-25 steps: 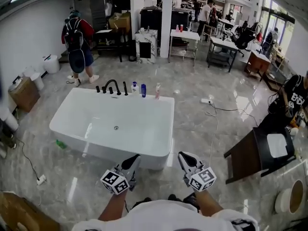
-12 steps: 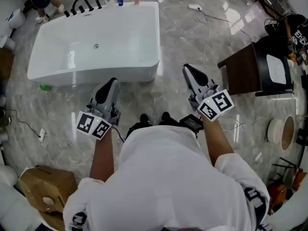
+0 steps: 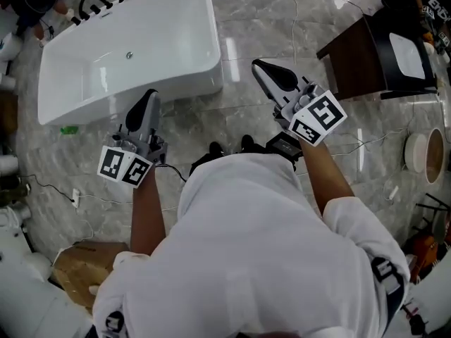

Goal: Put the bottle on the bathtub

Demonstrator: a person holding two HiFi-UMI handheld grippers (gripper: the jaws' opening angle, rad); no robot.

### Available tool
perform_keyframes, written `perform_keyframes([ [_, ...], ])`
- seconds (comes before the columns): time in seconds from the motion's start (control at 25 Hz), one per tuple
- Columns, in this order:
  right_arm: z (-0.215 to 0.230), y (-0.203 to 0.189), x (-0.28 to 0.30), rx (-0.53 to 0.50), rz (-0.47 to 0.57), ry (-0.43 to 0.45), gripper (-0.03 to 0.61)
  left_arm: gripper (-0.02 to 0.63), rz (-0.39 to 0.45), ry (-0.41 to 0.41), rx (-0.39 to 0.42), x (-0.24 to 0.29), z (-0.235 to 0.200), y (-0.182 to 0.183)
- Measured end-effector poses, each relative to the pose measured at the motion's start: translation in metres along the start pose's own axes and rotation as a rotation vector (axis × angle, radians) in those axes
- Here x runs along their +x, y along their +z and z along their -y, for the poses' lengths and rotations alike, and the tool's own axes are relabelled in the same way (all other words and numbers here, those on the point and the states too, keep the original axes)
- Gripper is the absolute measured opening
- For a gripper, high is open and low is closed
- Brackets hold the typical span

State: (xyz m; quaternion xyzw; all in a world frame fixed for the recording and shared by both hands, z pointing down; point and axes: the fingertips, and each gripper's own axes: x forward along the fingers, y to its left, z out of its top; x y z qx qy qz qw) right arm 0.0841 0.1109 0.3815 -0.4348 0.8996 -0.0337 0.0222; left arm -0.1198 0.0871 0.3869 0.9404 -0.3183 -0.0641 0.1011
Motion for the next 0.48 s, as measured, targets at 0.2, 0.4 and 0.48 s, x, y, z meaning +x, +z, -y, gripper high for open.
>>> perform_keyframes([
  [0.2, 0.002, 0.001, -0.004, 0.001, -0.001, 0.025, 0.013, 0.017, -0.028, -0.034, -0.003, 0.016, 0.012, -0.005],
  [0.4, 0.016, 0.000, -0.013, 0.006, -0.003, 0.025, 0.014, 0.017, -0.031, -0.040, -0.019, 0.032, 0.017, -0.010],
  [0.48, 0.024, -0.002, -0.017, 0.008, -0.009, 0.024, 0.014, 0.017, -0.029, -0.046, -0.023, 0.040, 0.020, -0.012],
])
